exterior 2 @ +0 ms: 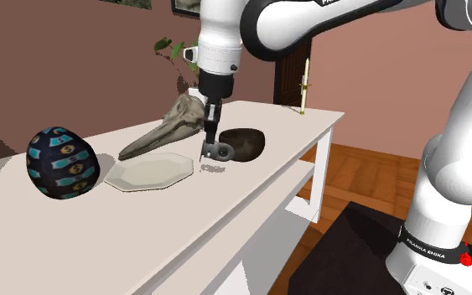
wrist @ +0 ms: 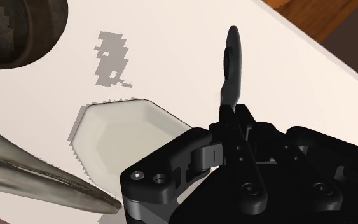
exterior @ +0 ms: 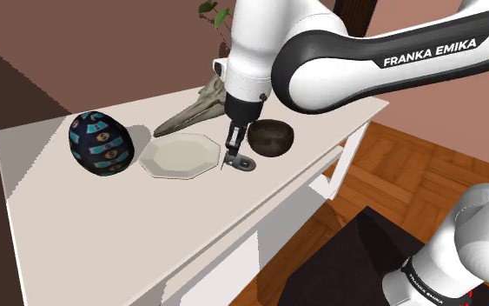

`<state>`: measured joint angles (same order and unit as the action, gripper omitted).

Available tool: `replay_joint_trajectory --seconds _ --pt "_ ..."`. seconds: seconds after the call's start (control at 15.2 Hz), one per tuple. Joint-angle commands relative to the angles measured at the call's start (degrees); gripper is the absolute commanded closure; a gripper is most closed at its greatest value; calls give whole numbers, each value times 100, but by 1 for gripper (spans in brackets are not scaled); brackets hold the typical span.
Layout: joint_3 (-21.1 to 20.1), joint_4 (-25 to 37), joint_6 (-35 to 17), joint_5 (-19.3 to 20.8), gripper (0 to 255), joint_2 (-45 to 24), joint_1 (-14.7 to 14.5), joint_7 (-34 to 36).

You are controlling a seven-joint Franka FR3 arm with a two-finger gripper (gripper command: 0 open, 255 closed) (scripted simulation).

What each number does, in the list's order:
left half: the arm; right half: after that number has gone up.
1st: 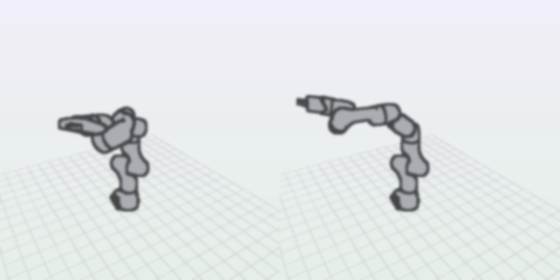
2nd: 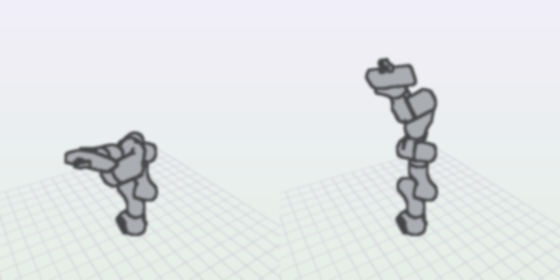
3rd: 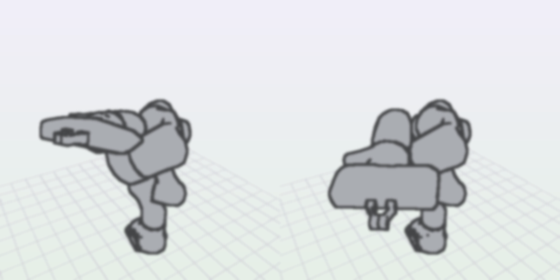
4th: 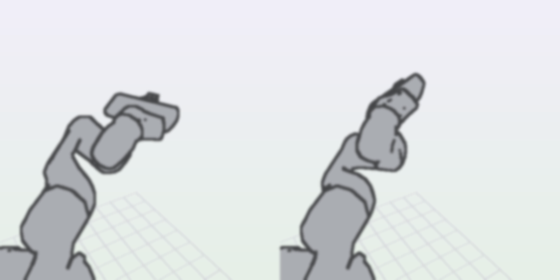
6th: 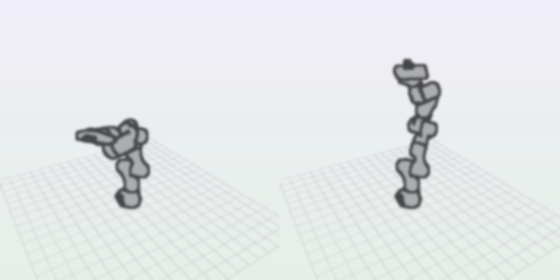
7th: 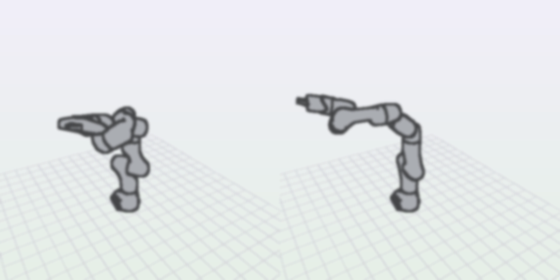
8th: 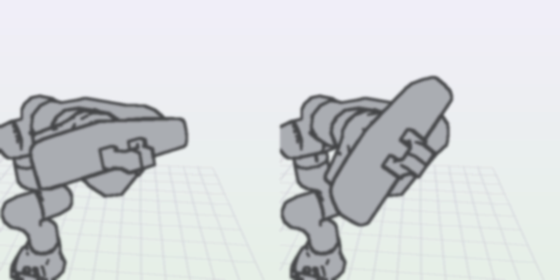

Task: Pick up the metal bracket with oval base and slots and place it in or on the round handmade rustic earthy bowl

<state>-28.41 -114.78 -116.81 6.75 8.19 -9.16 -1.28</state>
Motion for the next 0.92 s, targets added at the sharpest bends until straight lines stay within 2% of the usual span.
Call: replay_joint_trajectory --seconds 0.0,0.86 --pt "10 128 153 -25 255 29 1 -39" --pt "1040 -1 -145 -213 255 53 653 -1772"
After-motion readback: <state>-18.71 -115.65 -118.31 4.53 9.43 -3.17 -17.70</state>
